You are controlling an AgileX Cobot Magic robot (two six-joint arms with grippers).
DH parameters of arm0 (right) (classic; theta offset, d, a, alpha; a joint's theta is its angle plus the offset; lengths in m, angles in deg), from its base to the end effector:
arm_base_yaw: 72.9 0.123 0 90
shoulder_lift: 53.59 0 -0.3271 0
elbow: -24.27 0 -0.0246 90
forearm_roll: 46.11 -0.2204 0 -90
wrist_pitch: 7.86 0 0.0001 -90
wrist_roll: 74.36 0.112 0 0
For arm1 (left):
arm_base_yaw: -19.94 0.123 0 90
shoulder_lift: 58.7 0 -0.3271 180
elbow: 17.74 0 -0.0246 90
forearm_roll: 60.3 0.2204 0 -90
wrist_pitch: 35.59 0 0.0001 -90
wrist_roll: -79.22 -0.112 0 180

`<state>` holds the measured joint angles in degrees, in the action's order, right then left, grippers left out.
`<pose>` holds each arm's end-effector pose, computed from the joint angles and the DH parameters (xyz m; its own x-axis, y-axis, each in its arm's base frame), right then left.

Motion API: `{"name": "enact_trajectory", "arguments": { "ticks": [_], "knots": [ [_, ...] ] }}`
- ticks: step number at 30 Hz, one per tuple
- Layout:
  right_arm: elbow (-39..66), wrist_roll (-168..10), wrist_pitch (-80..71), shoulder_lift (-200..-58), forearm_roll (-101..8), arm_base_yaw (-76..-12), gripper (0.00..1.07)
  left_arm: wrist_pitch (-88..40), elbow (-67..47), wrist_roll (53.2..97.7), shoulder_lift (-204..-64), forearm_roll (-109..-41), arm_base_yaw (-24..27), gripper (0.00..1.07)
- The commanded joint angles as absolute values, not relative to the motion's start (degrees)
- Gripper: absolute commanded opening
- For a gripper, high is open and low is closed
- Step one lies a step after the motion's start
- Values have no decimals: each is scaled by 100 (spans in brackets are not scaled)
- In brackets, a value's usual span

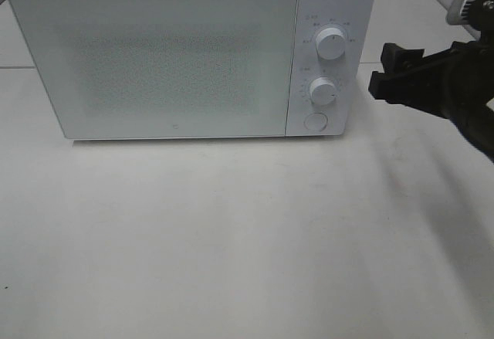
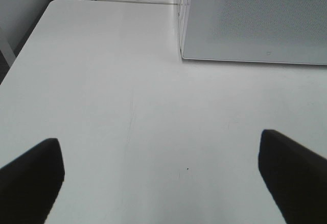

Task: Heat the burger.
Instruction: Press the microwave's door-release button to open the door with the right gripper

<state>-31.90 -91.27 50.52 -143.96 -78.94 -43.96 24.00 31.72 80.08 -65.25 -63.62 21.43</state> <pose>0.2380 0.0726 0.2749 -0.0431 0.0076 -0.9990 -0.0244 0.9997 0.0087 -0.0549 -0.0070 0.2556 -0.4317 -0.0555 -0.9003 -0.0001 0.9981 -0.0615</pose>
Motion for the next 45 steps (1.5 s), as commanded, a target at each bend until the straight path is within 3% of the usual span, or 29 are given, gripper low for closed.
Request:
{"name": "enact_trajectory", "arguments": {
  "ticks": [1,14,27,38,45],
  "knots": [
    [-3201,-9190,5539,-14746,-8387,-3909,75,2377,3190,8037,-6405,-6368,2148,98],
    [-3172,-9098,6038,-15720,-9333,-2803,75,2377,3190,8037,-6405,-6368,2148,98],
    [-3172,-8726,6020,-15915,-9636,-2408,74,2377,3190,8037,-6405,-6368,2148,98],
    [-3172,-5998,5591,-15915,-9613,-2408,73,2377,3190,8037,-6405,-6368,2148,98],
    [-3172,-3231,5115,-15915,-9596,-2408,63,2377,3190,8037,-6405,-6368,2148,98]
  ]
}}
